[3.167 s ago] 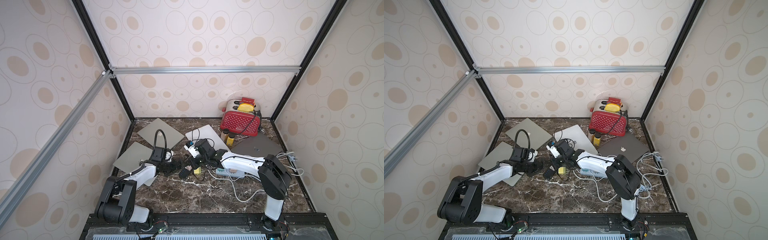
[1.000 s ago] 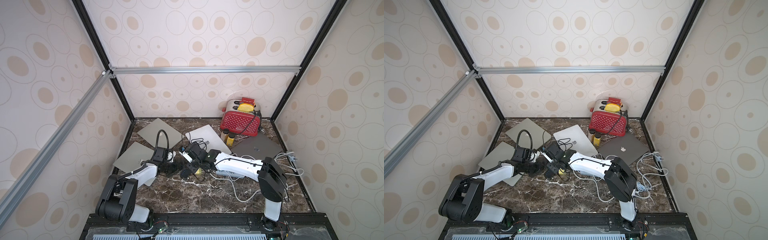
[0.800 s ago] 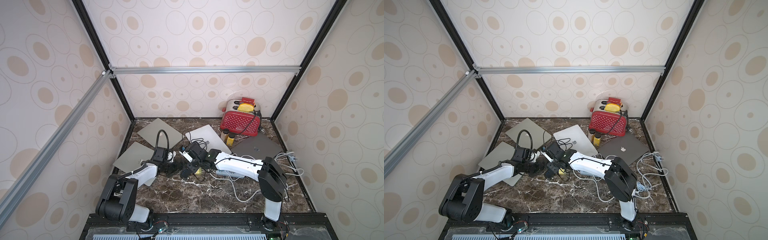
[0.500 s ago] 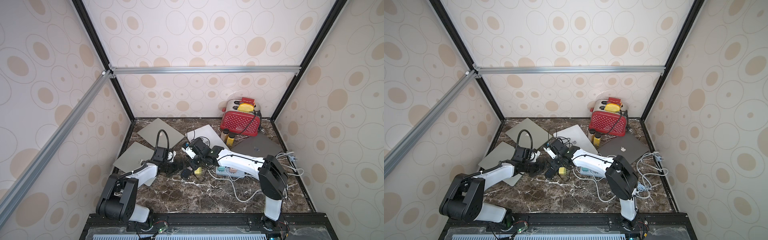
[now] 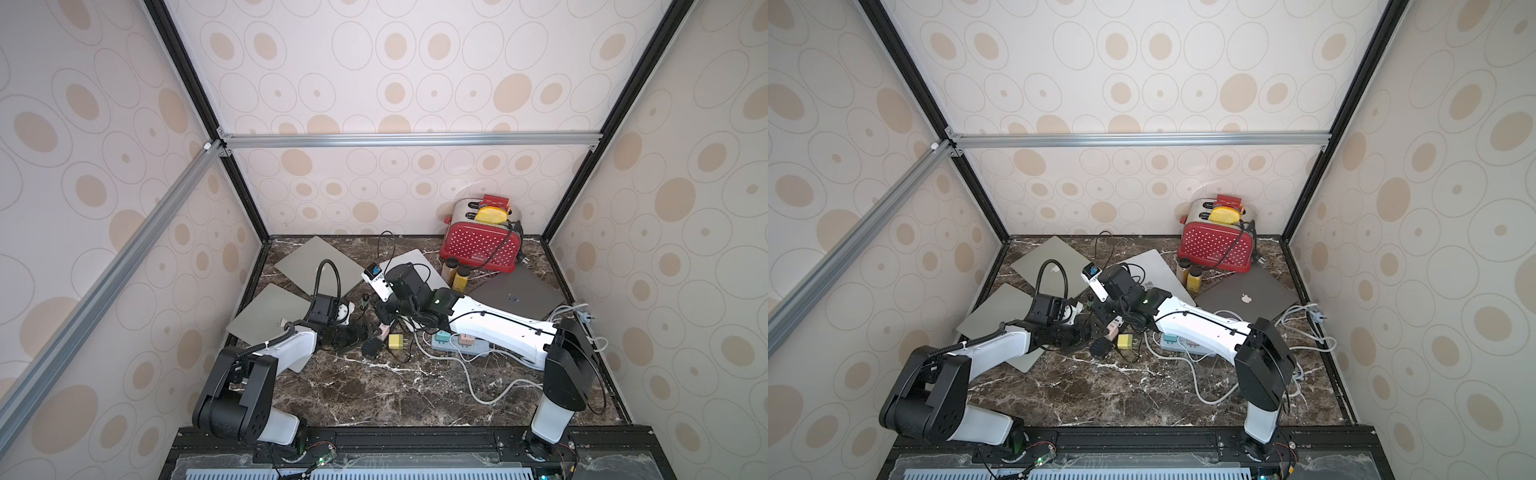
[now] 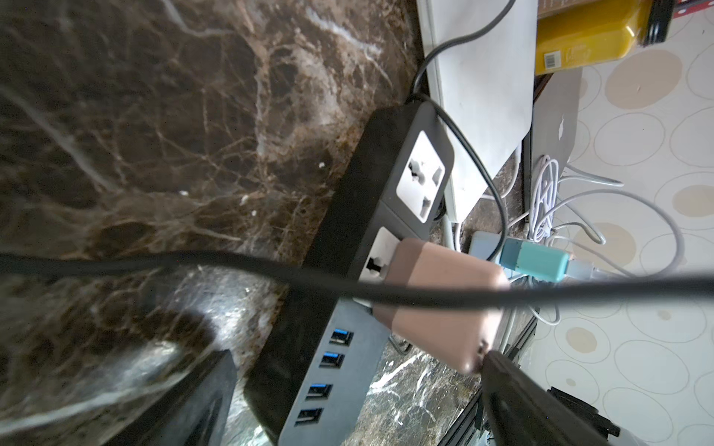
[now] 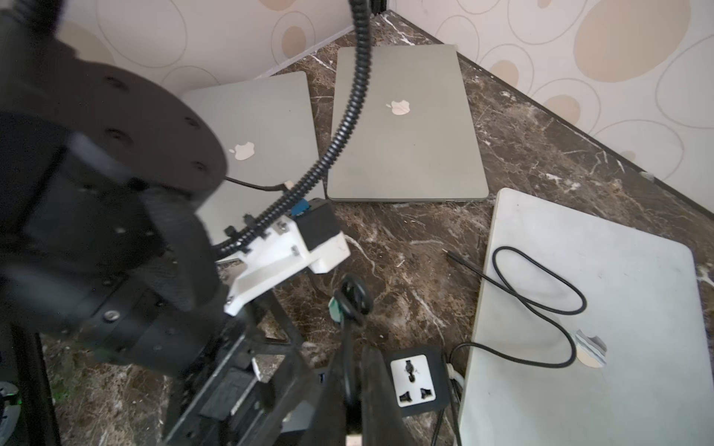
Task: Unplug the laptop charger
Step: Remove the charging cable from the plug, then place the charging cable at the center of the board.
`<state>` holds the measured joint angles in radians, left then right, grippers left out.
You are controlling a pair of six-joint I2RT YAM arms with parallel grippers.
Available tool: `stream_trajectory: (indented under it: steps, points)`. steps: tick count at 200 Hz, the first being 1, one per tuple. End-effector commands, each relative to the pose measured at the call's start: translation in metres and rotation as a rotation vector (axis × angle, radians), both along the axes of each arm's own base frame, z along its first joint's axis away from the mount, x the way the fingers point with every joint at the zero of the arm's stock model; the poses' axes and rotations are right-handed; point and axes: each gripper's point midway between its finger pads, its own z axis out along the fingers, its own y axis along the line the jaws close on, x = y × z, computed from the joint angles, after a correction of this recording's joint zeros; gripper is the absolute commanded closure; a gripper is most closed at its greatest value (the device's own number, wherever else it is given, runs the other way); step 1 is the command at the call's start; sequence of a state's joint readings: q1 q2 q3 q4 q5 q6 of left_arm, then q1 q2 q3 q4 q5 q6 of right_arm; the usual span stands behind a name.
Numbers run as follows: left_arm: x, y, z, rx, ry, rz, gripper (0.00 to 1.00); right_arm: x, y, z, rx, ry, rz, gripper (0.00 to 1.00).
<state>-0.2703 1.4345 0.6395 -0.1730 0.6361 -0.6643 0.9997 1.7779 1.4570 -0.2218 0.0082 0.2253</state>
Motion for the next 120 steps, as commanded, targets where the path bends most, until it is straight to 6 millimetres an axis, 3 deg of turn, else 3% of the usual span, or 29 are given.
stream_trajectory:
  steps: [1,23,37,67,82,120]
  points:
    - [-0.06,0.052,-0.041,0.317,0.239,0.028,0.01,0.031,-0.013,-0.016,0.001,0.051,-0.05,1.0]
    - [-0.046,0.051,-0.003,0.315,0.154,0.021,0.01,0.057,-0.009,-0.036,-0.056,0.072,-0.038,1.0]
    - [-0.051,0.054,0.012,0.332,0.161,0.003,0.01,0.068,0.0,-0.05,-0.084,0.08,-0.012,1.0]
    - [-0.045,0.051,0.034,0.306,0.117,-0.003,0.01,0.081,0.017,-0.074,-0.126,0.13,0.046,1.0]
    - [-0.043,0.05,0.04,0.306,0.106,-0.016,0.01,0.083,0.023,-0.086,-0.147,0.158,0.071,0.94]
    - [-0.034,0.094,0.058,0.394,0.09,0.032,0.01,0.079,0.017,-0.111,-0.233,0.237,0.085,0.83]
